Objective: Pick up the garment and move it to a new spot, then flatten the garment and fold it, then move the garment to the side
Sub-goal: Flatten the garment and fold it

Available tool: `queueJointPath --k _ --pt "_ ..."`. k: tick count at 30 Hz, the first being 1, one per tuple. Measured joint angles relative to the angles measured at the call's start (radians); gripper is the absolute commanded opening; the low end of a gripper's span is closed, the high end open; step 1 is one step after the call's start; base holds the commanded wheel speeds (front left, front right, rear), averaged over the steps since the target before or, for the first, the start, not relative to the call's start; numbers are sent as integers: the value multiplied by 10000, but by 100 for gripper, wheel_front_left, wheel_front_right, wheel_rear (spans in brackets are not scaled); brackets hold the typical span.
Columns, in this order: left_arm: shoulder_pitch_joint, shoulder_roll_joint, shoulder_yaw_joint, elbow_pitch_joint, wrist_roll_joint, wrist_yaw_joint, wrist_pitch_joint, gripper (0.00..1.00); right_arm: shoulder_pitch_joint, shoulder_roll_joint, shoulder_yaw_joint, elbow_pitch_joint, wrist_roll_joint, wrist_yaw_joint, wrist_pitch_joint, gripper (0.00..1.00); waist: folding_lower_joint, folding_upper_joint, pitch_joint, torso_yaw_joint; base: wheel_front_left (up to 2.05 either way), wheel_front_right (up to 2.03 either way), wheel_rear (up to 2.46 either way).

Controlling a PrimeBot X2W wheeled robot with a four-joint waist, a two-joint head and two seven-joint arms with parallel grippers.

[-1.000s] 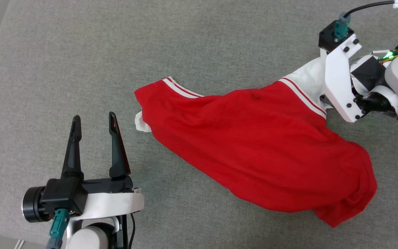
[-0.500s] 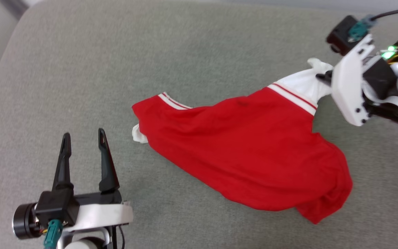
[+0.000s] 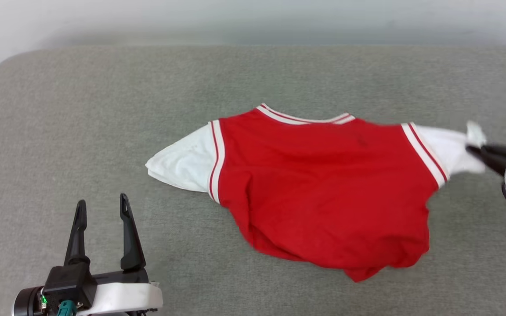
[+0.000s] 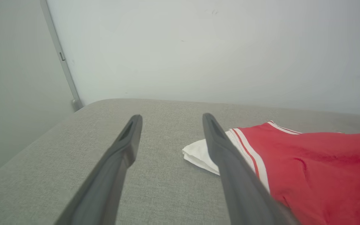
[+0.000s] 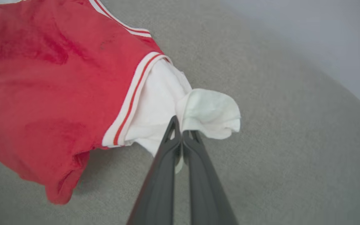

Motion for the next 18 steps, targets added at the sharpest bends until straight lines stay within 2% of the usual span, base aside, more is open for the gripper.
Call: queueJointPath --k 3,7,13,17,18 --pt "34 0 10 63 8 -17 0 100 1070 -203 -343 178 219 0 -347 0 0 0 -144 -169 0 0 0" --pt "86 0 17 123 27 -86 0 100 2652 -94 -690 688 644 0 -742 0 0 0 -241 -298 0 0 0" --pt "113 -2 6 309 52 -174 0 100 4568 784 -1133 1751 1158 0 -1202 0 0 0 -297 -292 0 0 0" --pt "174 0 36 445 73 -178 0 100 5112 1264 -1534 2299 1216 4 -1649 0 -1 0 -438 -286 0 0 0" --pt "210 -2 50 472 92 -180 0 100 5215 1358 -1636 2391 1198 4 -1829 8 0 0 -488 -300 0 0 0"
